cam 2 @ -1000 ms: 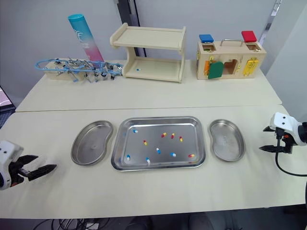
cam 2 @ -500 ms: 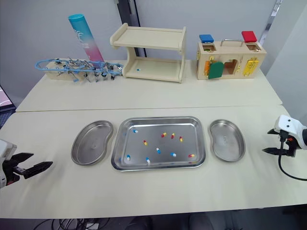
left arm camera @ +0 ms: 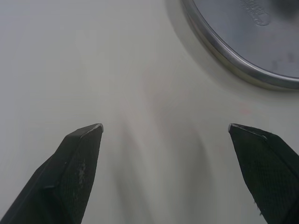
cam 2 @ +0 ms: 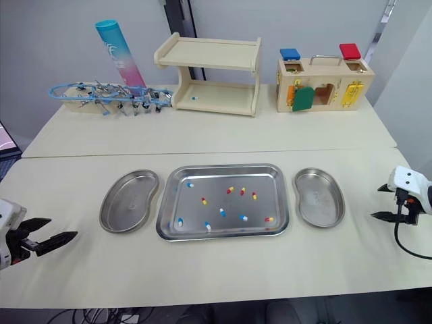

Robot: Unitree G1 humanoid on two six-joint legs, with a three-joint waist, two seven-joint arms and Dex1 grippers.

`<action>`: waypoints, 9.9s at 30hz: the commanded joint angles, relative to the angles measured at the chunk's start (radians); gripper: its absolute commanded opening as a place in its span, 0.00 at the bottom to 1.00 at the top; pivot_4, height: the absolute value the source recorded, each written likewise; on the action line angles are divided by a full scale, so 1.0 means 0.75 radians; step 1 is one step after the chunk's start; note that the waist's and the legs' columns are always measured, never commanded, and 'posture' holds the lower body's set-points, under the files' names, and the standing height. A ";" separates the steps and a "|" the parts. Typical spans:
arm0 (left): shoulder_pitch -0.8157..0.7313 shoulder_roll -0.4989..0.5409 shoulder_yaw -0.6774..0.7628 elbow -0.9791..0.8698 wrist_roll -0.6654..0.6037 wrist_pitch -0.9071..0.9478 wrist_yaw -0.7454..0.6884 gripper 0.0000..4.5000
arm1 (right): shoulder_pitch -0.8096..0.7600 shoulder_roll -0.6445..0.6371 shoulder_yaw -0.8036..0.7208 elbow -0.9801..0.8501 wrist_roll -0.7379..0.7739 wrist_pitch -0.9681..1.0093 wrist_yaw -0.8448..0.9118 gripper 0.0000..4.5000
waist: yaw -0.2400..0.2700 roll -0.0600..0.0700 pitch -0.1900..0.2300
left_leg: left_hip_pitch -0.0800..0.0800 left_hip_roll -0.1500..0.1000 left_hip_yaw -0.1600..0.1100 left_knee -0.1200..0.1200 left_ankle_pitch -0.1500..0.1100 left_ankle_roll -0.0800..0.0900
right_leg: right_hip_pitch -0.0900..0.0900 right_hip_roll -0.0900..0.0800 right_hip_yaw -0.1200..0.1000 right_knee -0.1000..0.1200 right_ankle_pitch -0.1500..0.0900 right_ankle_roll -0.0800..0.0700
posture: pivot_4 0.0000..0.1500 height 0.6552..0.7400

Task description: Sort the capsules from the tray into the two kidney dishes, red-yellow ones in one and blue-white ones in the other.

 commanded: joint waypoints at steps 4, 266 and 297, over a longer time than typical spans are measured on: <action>0.179 -0.060 0.180 -0.212 -0.097 -0.020 -0.066 0.99 | 0.022 -0.070 -0.066 -0.024 0.046 -0.009 -0.021 1.00 | 0.000 0.000 0.000 | 0.000 0.002 0.001 0.000 0.000 0.000 | 0.000 0.001 0.001 0.000 0.000 0.000 | 1.00 1.00; 0.451 -0.564 0.051 -1.031 -0.369 -0.134 0.097 1.00 | -0.018 0.966 0.501 -1.615 0.349 1.342 -0.899 0.80 | 0.049 -0.008 0.001 | -0.001 0.013 -0.005 -0.001 0.001 -0.002 | -0.002 0.016 -0.002 -0.002 0.003 -0.009 | 1.00 1.00; 0.366 -0.546 -0.082 -1.328 -0.433 0.043 0.391 1.00 | -0.392 1.613 0.453 -0.361 0.010 0.751 -1.153 0.76 | 0.025 -0.008 0.001 | -0.001 0.013 -0.006 -0.001 0.001 -0.002 | -0.006 0.017 0.000 0.000 0.004 -0.010 | 1.00 1.00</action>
